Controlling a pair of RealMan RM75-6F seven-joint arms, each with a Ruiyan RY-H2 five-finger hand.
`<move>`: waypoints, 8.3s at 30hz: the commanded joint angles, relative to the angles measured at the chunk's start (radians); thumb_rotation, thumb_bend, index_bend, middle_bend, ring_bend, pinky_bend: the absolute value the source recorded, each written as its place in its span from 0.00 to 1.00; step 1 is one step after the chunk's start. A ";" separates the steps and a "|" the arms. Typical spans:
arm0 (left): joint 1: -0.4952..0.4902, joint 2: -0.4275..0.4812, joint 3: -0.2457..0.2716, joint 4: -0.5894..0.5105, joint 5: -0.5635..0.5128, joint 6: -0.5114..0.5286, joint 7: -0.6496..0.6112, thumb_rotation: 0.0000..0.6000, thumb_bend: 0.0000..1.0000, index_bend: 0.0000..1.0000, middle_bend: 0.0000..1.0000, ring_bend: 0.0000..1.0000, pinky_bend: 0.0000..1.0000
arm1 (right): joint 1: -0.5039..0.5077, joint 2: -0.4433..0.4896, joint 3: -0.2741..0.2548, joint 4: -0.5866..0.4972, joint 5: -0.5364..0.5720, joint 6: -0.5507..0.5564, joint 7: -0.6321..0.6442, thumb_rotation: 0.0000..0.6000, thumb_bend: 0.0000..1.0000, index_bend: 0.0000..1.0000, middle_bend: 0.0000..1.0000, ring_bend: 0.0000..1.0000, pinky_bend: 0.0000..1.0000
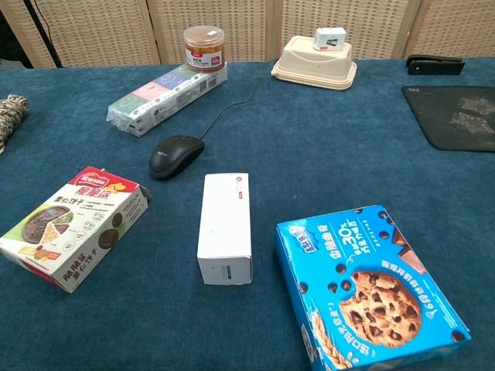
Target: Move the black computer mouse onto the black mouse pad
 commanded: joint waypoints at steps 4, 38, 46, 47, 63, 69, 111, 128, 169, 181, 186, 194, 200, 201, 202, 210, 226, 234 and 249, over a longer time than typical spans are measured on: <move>-0.033 -0.010 -0.012 0.011 -0.007 -0.041 0.006 1.00 0.04 0.00 0.00 0.00 0.00 | 0.004 -0.001 0.008 0.006 0.022 -0.011 0.003 1.00 0.00 0.00 0.00 0.00 0.00; -0.644 -0.512 0.044 1.183 0.544 0.001 -0.139 1.00 0.08 0.00 0.00 0.00 0.00 | 0.036 -0.047 0.046 0.027 0.169 -0.073 -0.125 1.00 0.00 0.00 0.00 0.00 0.00; -0.743 -0.645 0.113 1.354 0.576 -0.055 -0.121 1.00 0.10 0.00 0.00 0.00 0.00 | 0.034 -0.049 0.060 0.034 0.212 -0.072 -0.132 1.00 0.00 0.00 0.00 0.00 0.00; -0.750 -0.657 0.121 1.372 0.580 -0.058 -0.110 1.00 0.10 0.00 0.00 0.00 0.00 | 0.033 -0.048 0.062 0.035 0.216 -0.070 -0.131 1.00 0.00 0.00 0.00 0.00 0.00; -0.825 -0.792 0.196 1.497 0.539 -0.124 -0.137 1.00 0.10 0.00 0.00 0.00 0.10 | 0.024 -0.031 0.081 0.048 0.260 -0.067 -0.097 1.00 0.00 0.00 0.00 0.00 0.00; -0.837 -0.816 0.236 1.515 0.540 -0.152 -0.128 1.00 0.11 0.00 0.00 0.00 0.19 | 0.022 -0.027 0.083 0.046 0.263 -0.064 -0.092 1.00 0.00 0.00 0.00 0.00 0.00; -1.001 -0.892 0.211 1.456 0.344 -0.089 -0.058 1.00 0.21 0.49 0.41 0.43 0.51 | 0.013 0.005 0.083 0.034 0.253 -0.066 -0.020 1.00 0.00 0.00 0.00 0.00 0.00; -1.180 -1.043 0.144 1.447 0.270 -0.339 0.039 1.00 0.21 0.47 0.40 0.42 0.51 | 0.003 0.035 0.089 0.048 0.272 -0.082 0.055 1.00 0.00 0.00 0.00 0.00 0.00; -0.832 -0.457 -0.034 0.548 -0.069 -0.118 0.037 1.00 0.05 0.00 0.00 0.00 0.17 | 0.050 -0.025 0.094 0.075 0.293 -0.131 -0.012 1.00 0.00 0.00 0.00 0.00 0.00; -0.551 -0.210 0.010 0.222 -0.160 0.021 0.013 1.00 0.05 0.00 0.00 0.00 0.04 | 0.215 -0.136 0.208 0.091 0.449 -0.265 -0.134 1.00 0.00 0.00 0.00 0.00 0.00; -0.441 -0.193 0.020 0.180 -0.199 0.079 -0.024 1.00 0.05 0.00 0.00 0.00 0.02 | 0.318 -0.168 0.246 0.086 0.518 -0.391 -0.154 1.00 0.00 0.00 0.00 0.00 0.00; -0.354 -0.188 0.013 0.183 -0.196 0.117 -0.084 1.00 0.05 0.00 0.00 0.00 0.01 | 0.470 -0.243 0.268 0.114 0.586 -0.528 -0.220 1.00 0.00 0.00 0.00 0.00 0.00; -0.326 -0.164 -0.003 0.182 -0.162 0.123 -0.108 1.00 0.05 0.00 0.00 0.00 0.00 | 0.576 -0.346 0.262 0.186 0.619 -0.563 -0.295 1.00 0.00 0.00 0.00 0.00 0.00; -0.322 -0.161 -0.004 0.177 -0.158 0.125 -0.110 1.00 0.05 0.00 0.00 0.00 0.00 | 0.589 -0.361 0.263 0.195 0.622 -0.566 -0.302 1.00 0.00 0.00 0.00 0.00 0.00; -0.318 -0.156 -0.004 0.172 -0.153 0.128 -0.111 1.00 0.05 0.00 0.00 0.00 0.00 | 0.602 -0.379 0.266 0.204 0.625 -0.566 -0.308 1.00 0.00 0.00 0.00 0.00 0.00; -0.289 -0.126 -0.034 0.133 -0.122 0.143 -0.145 1.00 0.04 0.00 0.00 0.00 0.00 | 0.721 -0.609 0.299 0.347 0.651 -0.483 -0.366 1.00 0.00 0.00 0.00 0.00 0.00; -0.275 -0.106 -0.079 0.144 -0.099 0.095 -0.215 1.00 0.03 0.00 0.00 0.00 0.00 | 0.843 -0.889 0.312 0.589 0.647 -0.466 -0.372 1.00 0.00 0.00 0.00 0.00 0.00; -0.270 -0.113 -0.099 0.146 -0.103 0.072 -0.209 1.00 0.03 0.00 0.00 0.00 0.00 | 0.888 -0.965 0.329 0.688 0.648 -0.488 -0.371 1.00 0.00 0.00 0.00 0.00 0.00; -0.259 -0.110 -0.121 0.142 -0.100 0.048 -0.215 1.00 0.03 0.00 0.00 0.00 0.00 | 0.927 -1.124 0.355 0.950 0.655 -0.514 -0.335 1.00 0.00 0.00 0.00 0.00 0.00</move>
